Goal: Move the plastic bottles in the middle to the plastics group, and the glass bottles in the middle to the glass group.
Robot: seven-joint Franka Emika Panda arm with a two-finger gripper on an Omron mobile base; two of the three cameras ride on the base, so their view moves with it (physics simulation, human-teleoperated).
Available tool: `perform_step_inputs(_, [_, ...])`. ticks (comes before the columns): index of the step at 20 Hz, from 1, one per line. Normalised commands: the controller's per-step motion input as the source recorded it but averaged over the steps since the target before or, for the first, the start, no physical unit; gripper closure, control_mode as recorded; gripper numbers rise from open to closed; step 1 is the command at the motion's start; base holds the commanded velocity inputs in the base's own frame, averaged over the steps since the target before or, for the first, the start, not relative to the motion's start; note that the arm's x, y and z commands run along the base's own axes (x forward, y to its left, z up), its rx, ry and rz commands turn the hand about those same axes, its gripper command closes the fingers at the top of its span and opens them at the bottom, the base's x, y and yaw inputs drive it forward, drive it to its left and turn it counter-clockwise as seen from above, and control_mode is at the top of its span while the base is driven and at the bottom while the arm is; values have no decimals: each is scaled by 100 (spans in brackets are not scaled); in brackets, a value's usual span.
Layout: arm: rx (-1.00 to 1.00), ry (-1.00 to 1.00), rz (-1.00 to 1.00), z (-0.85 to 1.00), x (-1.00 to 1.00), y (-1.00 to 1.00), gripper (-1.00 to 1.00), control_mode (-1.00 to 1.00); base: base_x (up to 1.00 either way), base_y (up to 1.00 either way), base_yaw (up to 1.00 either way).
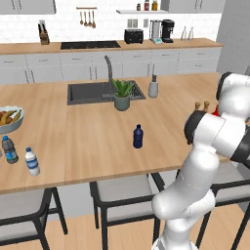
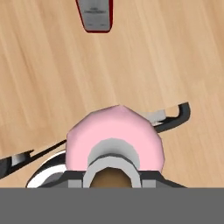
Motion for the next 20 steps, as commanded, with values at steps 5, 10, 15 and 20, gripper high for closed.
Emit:
perform_step_inputs(5, [0,0,0,-19,43,-11,100,-100,0,0,0])
perform_step_inputs(10, [0,0,0,-14,37,-8,100,-100,0,0,0])
perform_step_inputs(15, [0,0,0,-11,28,-13,100,-100,0,0,0])
perform_step_inputs(20, [0,1,0,-15,1,-15,100,-100,0,0,0])
